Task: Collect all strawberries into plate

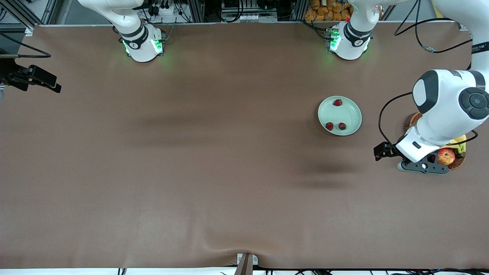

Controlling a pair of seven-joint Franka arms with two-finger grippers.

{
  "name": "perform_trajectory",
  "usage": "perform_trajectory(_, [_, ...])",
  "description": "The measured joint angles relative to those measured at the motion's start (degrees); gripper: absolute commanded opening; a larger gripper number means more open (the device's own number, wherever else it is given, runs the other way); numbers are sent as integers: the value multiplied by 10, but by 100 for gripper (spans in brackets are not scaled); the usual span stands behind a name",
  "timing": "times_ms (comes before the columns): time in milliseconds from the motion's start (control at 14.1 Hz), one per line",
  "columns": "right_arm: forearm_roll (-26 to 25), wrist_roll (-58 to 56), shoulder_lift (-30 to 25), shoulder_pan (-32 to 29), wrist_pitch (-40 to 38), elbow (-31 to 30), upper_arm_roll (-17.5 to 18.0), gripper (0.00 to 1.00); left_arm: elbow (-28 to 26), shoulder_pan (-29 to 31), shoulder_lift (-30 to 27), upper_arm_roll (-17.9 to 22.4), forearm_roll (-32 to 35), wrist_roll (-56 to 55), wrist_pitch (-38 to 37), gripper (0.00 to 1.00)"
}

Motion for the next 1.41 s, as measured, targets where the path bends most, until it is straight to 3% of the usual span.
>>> perform_trajectory(141, [0,0,0,0,0,0,0,100,5,-12,-1,12,0,1,0,100])
perform_trajectory(424, [0,0,0,0,0,0,0,100,36,-71,-16,78,0,1,-59,100])
perform_trajectory(848, [0,0,0,0,0,0,0,100,148,-69,-45,82,0,1,-260,100])
perform_trajectory(1131, [0,0,0,0,0,0,0,100,166,-44,-85,60,-2,1,-329,100])
perform_trajectory(1414, [0,0,1,-1,0,0,-1,100,161,-35,-138,65,-2,1,-390,100])
